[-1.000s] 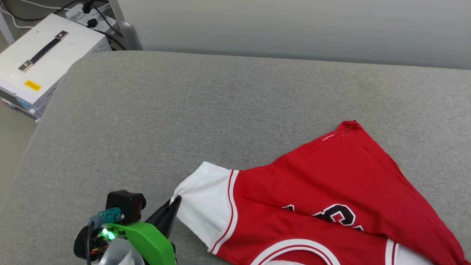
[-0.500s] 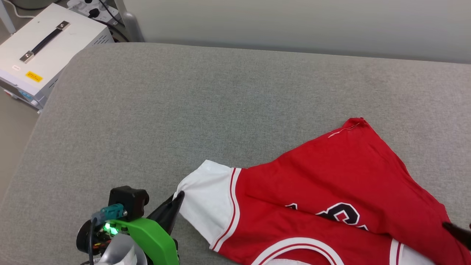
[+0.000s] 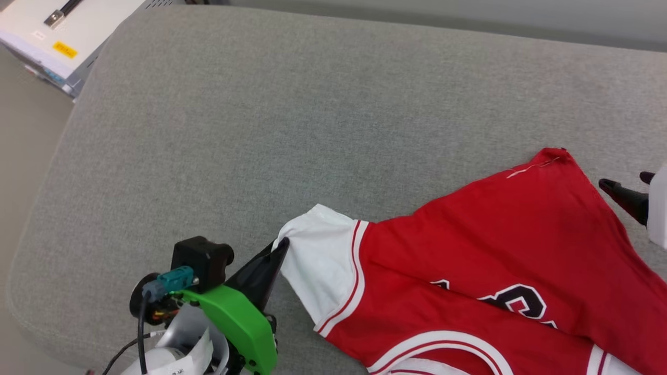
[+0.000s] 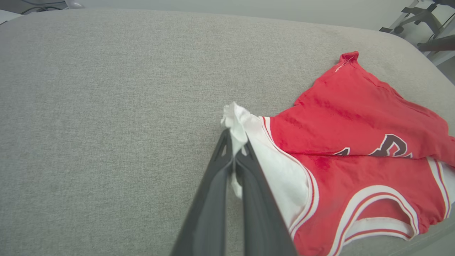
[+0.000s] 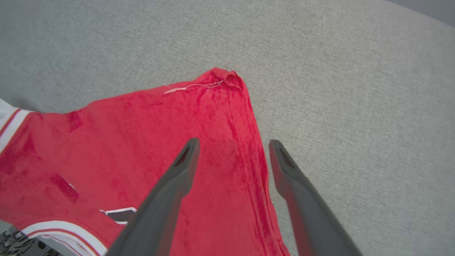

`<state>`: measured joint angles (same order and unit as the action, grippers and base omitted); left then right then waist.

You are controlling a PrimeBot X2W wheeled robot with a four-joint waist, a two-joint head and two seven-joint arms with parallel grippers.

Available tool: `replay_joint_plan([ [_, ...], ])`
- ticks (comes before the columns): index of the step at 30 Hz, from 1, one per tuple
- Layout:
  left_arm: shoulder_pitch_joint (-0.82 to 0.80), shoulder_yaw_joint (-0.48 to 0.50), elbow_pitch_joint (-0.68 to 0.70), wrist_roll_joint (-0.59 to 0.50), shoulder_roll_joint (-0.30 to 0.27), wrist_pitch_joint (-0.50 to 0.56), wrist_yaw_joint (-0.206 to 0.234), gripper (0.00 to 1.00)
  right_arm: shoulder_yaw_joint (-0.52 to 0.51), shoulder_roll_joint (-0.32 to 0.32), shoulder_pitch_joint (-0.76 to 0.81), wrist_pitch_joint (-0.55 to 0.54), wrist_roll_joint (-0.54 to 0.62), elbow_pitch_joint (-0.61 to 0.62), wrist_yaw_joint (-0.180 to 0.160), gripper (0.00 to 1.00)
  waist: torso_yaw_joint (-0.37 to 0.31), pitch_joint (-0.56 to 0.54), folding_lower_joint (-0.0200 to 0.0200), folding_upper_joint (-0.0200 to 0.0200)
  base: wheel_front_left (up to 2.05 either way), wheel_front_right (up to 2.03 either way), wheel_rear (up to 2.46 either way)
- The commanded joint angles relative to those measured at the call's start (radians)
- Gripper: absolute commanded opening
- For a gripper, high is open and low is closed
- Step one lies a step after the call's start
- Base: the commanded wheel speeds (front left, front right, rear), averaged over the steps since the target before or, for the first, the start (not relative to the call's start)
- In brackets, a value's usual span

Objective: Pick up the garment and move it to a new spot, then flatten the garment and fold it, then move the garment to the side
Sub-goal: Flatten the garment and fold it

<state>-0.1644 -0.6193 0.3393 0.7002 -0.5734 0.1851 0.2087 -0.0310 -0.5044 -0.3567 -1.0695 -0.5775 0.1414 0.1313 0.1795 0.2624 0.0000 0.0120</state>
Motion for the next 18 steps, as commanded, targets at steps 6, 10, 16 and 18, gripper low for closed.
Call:
replay_joint_plan([
  [6,-0.051,-0.023,-0.023,-0.023,0.041,-0.018,-0.03,0.0,0.076,-0.053,-0.136,0.012,0.052,-0.158,-0.001,1.0,0.133,0.124,0.0,-0.012,0.0,0.0,0.0],
  [10,-0.065,-0.04,-0.045,-0.026,0.063,-0.029,-0.045,0.0,0.11,-0.076,-0.175,0.024,0.054,-0.239,-0.001,1.0,0.166,0.139,0.0,-0.012,0.0,0.0,0.0],
  [16,-0.079,-0.059,-0.067,-0.026,0.086,-0.039,-0.06,0.0,0.168,-0.107,-0.187,0.031,0.058,-0.316,-0.001,1.0,0.194,0.149,0.0,-0.012,0.0,0.0,0.0],
  [18,-0.081,-0.065,-0.072,-0.026,0.092,-0.041,-0.064,0.0,0.197,-0.119,-0.176,0.03,0.062,-0.341,-0.001,1.0,0.2,0.15,0.0,-0.012,0.0,0.0,0.0],
])
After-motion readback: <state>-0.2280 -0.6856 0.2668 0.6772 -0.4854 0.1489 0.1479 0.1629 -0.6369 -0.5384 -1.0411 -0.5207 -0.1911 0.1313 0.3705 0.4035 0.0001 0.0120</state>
